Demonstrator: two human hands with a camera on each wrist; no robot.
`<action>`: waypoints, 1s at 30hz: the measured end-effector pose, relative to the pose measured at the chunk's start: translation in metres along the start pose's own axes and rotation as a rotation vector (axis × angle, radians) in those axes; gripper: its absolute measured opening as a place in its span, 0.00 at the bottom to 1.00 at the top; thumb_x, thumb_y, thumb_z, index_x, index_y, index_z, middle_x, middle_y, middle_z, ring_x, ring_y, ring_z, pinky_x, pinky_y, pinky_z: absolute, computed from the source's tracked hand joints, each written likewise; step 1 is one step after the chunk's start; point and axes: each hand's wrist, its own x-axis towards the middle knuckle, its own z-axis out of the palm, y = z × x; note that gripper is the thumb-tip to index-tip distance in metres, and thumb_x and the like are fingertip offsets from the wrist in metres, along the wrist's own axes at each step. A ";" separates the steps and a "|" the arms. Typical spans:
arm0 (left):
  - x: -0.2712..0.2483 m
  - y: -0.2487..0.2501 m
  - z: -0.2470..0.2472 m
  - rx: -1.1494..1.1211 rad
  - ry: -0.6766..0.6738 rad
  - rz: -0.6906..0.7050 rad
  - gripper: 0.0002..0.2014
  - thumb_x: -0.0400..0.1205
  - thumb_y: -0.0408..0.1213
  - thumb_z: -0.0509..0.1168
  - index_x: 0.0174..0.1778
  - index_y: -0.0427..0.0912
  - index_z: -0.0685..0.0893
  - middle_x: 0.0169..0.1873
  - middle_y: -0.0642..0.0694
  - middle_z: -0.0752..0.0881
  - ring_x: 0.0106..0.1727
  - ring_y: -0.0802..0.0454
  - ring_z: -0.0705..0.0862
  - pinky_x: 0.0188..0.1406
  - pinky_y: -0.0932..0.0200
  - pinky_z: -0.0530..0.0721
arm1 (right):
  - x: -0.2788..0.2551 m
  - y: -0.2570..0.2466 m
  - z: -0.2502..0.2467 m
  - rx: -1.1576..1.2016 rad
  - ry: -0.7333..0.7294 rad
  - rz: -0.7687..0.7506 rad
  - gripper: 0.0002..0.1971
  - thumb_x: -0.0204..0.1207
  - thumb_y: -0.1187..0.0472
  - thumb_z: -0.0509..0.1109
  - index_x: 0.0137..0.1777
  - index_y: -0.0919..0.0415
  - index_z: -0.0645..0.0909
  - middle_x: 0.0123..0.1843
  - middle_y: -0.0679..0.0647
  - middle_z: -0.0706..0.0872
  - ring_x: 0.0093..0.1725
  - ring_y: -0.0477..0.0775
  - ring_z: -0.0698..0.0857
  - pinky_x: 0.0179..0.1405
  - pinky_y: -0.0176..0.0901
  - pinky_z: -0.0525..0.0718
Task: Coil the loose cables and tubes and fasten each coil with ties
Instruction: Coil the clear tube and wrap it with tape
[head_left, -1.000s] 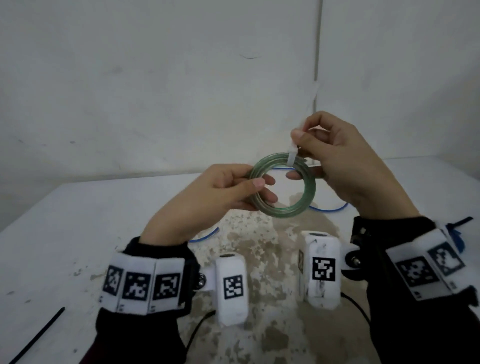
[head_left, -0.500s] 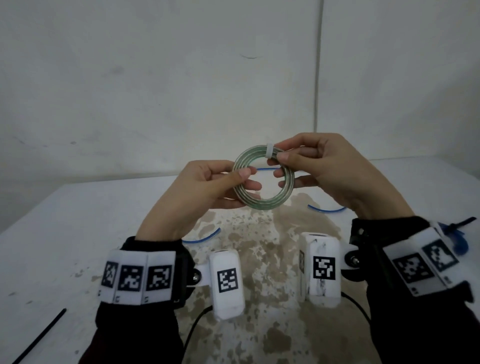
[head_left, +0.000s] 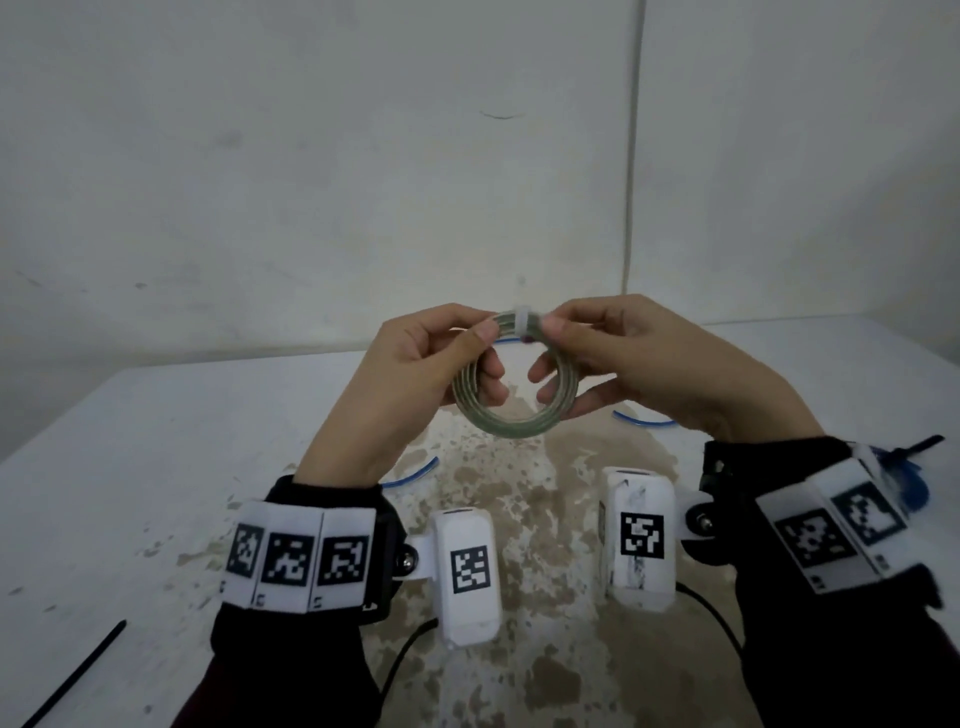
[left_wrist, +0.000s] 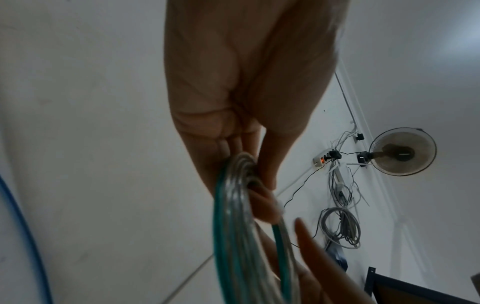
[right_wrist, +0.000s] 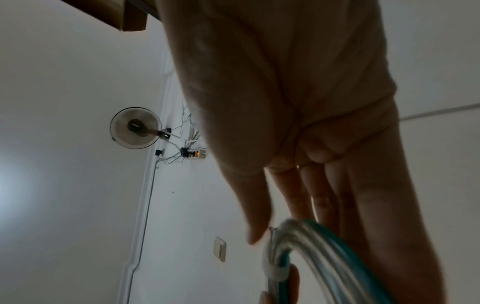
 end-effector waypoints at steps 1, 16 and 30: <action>0.000 -0.001 0.001 0.042 -0.020 0.007 0.08 0.84 0.32 0.61 0.51 0.34 0.85 0.28 0.45 0.82 0.25 0.52 0.81 0.34 0.56 0.83 | 0.001 0.000 0.000 0.021 0.006 0.006 0.16 0.81 0.53 0.64 0.54 0.67 0.84 0.43 0.57 0.89 0.42 0.51 0.89 0.37 0.42 0.89; 0.004 -0.008 0.009 0.054 0.086 -0.089 0.13 0.85 0.35 0.61 0.38 0.34 0.84 0.13 0.57 0.64 0.14 0.59 0.59 0.15 0.69 0.61 | 0.010 -0.001 0.022 -0.212 0.192 -0.306 0.07 0.75 0.66 0.73 0.37 0.65 0.79 0.37 0.55 0.86 0.39 0.47 0.85 0.32 0.50 0.90; 0.001 0.001 0.010 -0.003 0.101 0.022 0.10 0.82 0.41 0.66 0.37 0.46 0.88 0.18 0.52 0.61 0.19 0.56 0.58 0.18 0.65 0.61 | 0.004 -0.007 0.019 -0.029 0.181 -0.197 0.07 0.79 0.62 0.70 0.39 0.61 0.80 0.41 0.57 0.83 0.39 0.48 0.84 0.36 0.44 0.88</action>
